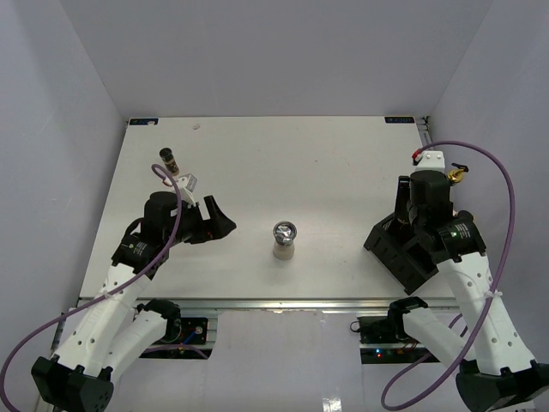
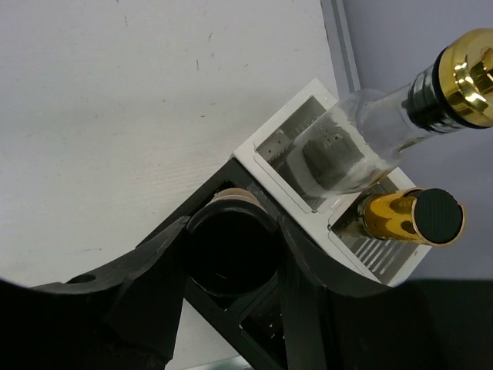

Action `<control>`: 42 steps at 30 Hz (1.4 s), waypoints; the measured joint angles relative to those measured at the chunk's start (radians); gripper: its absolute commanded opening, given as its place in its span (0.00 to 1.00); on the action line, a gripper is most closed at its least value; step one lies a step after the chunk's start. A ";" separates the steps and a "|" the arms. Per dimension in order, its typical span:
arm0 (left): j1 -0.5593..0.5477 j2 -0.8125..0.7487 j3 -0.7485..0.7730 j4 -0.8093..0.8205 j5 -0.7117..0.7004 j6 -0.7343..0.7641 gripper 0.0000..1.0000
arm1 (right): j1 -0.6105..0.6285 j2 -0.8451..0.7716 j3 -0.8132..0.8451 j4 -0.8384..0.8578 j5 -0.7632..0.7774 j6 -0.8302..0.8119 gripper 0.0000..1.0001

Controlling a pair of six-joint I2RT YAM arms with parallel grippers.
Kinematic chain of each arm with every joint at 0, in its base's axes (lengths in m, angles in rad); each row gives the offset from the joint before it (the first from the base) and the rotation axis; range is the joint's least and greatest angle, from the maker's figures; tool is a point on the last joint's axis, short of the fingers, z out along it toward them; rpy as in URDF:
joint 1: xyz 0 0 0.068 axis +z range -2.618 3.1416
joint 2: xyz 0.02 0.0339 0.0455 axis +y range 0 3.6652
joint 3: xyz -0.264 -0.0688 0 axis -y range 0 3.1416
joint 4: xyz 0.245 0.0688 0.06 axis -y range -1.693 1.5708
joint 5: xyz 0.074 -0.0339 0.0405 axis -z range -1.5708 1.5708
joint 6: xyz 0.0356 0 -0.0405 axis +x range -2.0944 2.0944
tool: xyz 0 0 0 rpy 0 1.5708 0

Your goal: Organize the condiment bottles

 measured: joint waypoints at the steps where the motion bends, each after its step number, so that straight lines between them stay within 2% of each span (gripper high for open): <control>1: 0.000 0.002 0.000 0.000 0.000 0.001 0.98 | -0.021 -0.004 -0.017 0.007 -0.018 0.000 0.08; 8: 0.000 0.010 0.000 0.000 0.001 0.002 0.98 | -0.060 -0.034 -0.095 0.025 -0.092 0.005 0.08; 18: 0.000 0.010 0.000 0.000 0.007 -0.006 0.98 | -0.090 -0.067 -0.179 0.069 -0.094 0.017 0.08; 25: 0.000 -0.001 0.000 -0.006 0.008 -0.007 0.98 | -0.126 -0.070 -0.254 0.103 -0.096 0.027 0.20; 32: 0.000 -0.011 0.000 -0.008 0.008 -0.007 0.98 | -0.130 -0.071 -0.295 0.163 -0.102 0.026 0.44; 40: 0.000 -0.011 0.000 -0.007 0.008 -0.007 0.98 | -0.130 -0.059 -0.321 0.201 -0.092 0.026 0.50; 42: 0.000 -0.011 0.000 -0.007 0.008 -0.006 0.98 | -0.130 -0.055 -0.324 0.206 -0.088 0.026 0.57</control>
